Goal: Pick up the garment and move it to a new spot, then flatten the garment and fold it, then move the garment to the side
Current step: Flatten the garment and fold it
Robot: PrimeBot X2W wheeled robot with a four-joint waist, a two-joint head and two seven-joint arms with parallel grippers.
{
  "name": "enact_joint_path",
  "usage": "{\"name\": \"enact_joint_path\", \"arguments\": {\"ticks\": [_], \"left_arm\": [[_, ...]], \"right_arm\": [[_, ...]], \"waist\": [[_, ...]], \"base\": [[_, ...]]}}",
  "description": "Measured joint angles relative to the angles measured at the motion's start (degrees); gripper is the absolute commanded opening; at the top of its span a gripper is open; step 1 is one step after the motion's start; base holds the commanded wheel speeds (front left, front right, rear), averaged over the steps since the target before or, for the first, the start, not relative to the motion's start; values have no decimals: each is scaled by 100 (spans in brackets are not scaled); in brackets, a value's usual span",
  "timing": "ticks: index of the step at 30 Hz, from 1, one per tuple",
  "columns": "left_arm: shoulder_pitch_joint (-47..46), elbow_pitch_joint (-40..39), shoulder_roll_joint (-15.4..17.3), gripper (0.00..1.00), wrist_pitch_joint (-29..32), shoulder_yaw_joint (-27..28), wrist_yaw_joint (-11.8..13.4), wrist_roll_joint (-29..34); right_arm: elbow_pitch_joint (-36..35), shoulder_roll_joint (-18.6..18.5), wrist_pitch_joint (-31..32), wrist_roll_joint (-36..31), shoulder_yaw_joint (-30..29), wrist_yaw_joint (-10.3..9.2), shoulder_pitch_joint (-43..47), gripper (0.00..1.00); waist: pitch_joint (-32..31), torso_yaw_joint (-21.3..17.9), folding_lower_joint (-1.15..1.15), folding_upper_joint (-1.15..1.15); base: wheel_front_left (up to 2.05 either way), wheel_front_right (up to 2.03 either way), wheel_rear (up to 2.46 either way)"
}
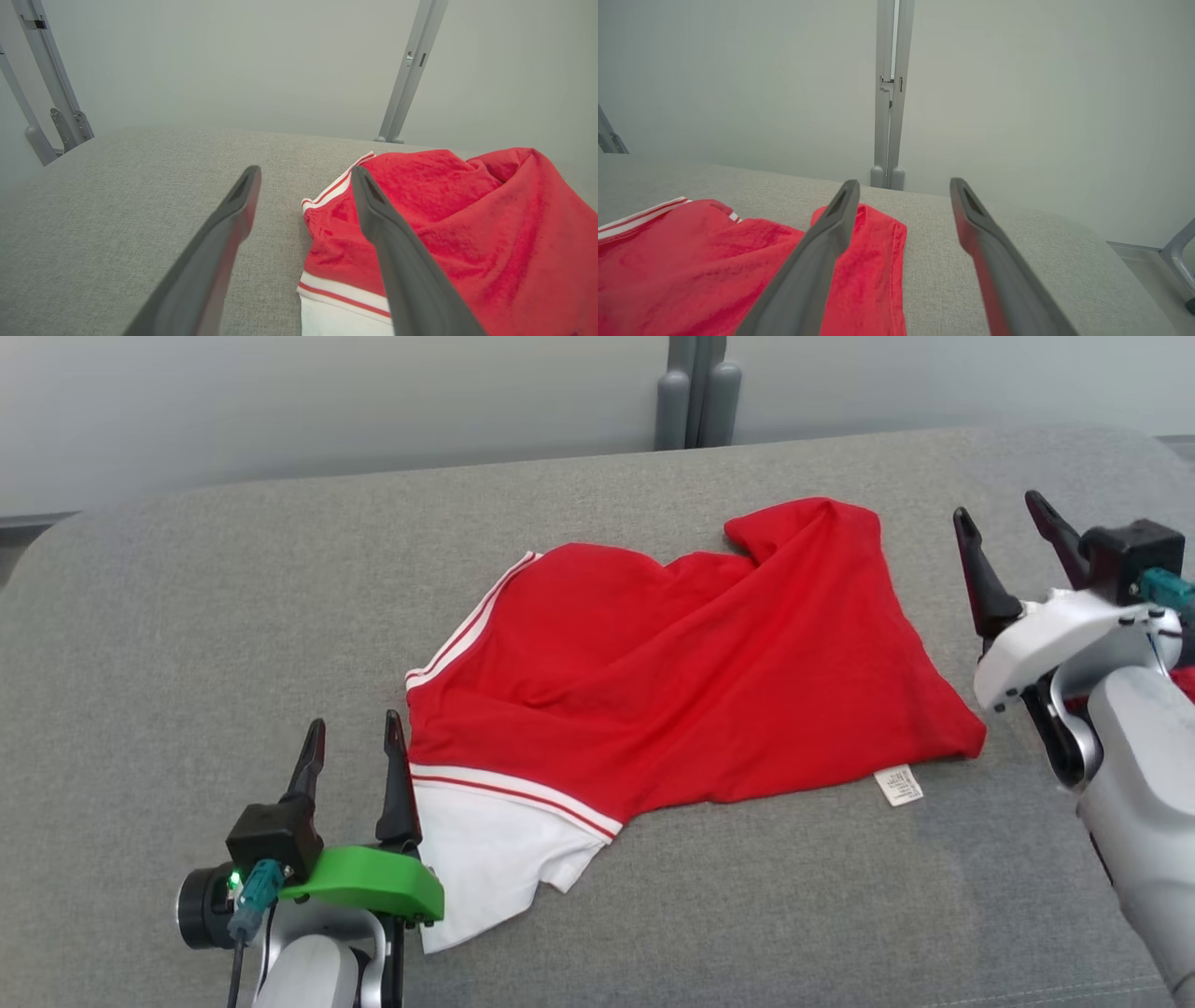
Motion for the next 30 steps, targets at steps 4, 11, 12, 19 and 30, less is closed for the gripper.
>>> {"name": "enact_joint_path", "arguments": {"ticks": [4,11,12,19,30], "left_arm": [[203,-32,-4,100,0,52,-32,-16],[579,-151,-8,100,0,209,-99,-37],[633,-166,-9,100,0,231,-103,-32],[917,-344,-9,100,0,371,-151,4],[1148,-480,-32,100,0,524,-205,1]], "right_arm": [[-836,193,0,-308,-517,-1,818,100],[-1959,799,13,-940,-1194,-1,2034,100],[-2096,860,44,-1039,-1261,-1,2166,100],[-2774,1318,194,-1224,-1438,-2,2807,100],[-3298,1669,279,-1393,-1450,-2,3365,100]], "waist": [[-197,-165,0,0],[-506,-356,0,0],[-542,-375,0,0],[-655,-465,0,0],[-638,-366,0,0]], "base": [[0,0,0],[0,0,0],[0,0,0],[0,0,0],[0,0,0]]}}
